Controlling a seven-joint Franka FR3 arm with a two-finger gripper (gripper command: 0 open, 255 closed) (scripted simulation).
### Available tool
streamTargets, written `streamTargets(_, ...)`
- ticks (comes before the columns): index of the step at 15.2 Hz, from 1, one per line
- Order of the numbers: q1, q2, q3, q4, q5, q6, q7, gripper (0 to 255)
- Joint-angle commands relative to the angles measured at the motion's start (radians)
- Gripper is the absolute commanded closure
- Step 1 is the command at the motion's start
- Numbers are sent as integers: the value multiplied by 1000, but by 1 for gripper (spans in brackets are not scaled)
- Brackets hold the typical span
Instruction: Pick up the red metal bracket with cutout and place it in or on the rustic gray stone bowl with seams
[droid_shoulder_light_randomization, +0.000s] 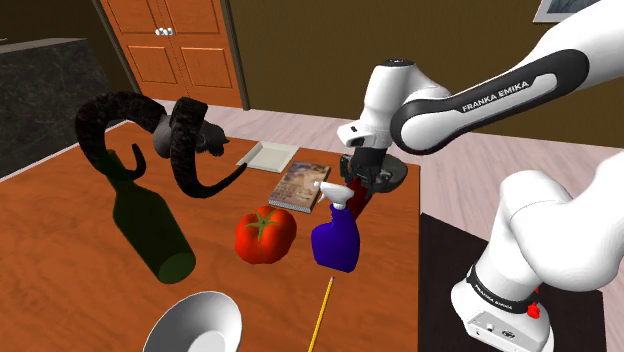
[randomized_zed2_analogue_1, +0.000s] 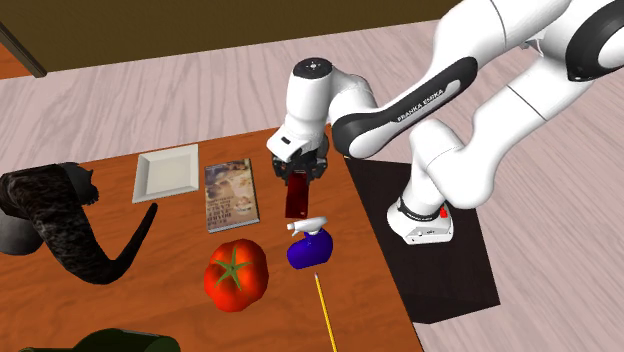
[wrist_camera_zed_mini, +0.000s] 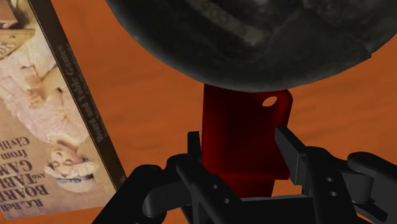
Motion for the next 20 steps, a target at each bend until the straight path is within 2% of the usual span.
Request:
streamTargets(1,-1,-14,4,19,2,-33,0,255)
streamTargets(20,9,-88,51,229,29,-317,11,255)
